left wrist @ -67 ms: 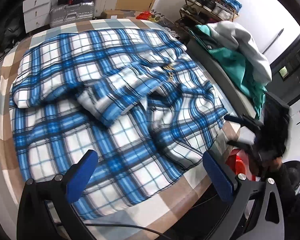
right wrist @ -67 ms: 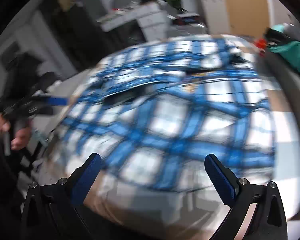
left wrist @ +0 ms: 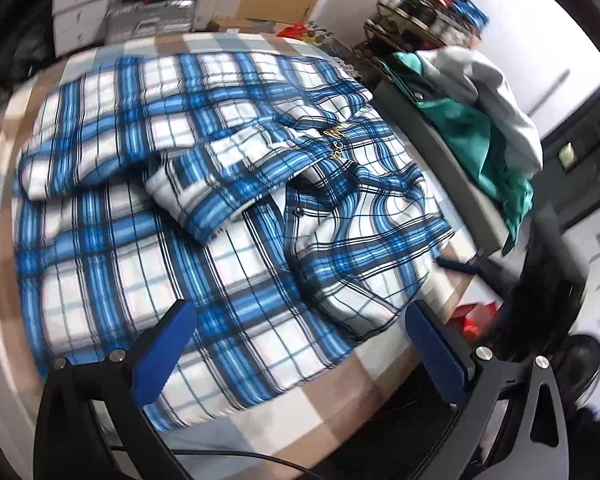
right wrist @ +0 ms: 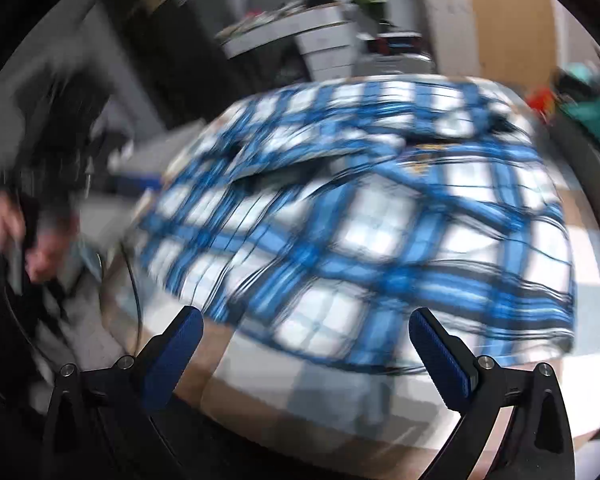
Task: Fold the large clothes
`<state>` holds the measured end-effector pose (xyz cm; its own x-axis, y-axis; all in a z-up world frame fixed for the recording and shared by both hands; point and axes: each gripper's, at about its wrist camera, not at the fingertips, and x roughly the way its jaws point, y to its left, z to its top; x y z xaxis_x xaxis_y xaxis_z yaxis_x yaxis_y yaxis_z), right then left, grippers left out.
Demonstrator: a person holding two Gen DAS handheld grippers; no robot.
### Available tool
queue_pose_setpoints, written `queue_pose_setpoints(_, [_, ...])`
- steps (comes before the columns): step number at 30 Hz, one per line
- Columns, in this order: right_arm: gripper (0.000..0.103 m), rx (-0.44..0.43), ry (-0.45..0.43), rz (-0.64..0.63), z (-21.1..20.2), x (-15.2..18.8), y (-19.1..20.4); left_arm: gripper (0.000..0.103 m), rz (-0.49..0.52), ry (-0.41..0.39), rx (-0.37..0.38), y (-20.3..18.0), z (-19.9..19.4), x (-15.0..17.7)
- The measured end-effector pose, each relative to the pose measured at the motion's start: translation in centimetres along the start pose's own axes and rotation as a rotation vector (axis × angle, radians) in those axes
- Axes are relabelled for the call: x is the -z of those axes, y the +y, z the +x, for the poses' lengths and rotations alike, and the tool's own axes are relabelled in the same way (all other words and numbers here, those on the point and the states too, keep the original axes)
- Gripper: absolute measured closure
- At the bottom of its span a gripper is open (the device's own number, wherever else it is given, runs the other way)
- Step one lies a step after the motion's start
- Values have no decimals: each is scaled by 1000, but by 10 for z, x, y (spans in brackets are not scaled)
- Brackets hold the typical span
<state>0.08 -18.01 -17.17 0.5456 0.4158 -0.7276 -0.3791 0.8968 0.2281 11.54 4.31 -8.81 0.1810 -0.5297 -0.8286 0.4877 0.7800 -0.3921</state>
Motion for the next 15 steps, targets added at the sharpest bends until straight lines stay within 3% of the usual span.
queue_pose_setpoints(1, [2,68,17,-70,12,1,17,2,-18,-5,1,2,-2,2])
queue_pose_setpoints(3, [14,115,25,-132,25,0,34,2,-34,-29,-29,5,-10,7])
queue_pose_setpoints(6, [43,210,32,-160,37,-2,43,2,-28,-57,-60,4,-19,17])
queue_pose_setpoints(8, [94,276,36,-170,46,-6,49,2,-27,-66,-57,5,-23,24])
queue_pose_setpoints(9, [102,262,39,-159,49,-7,50,2,-31,-66,-57,6,-23,27])
queue_pose_setpoints(13, [101,12,3,14,45,-11,48,2,-39,-69,-68,10,-20,34])
queue_pose_setpoints(15, [101,-17,-5,56,43,-8,47,2,-43,-62,-64,12,-19,37])
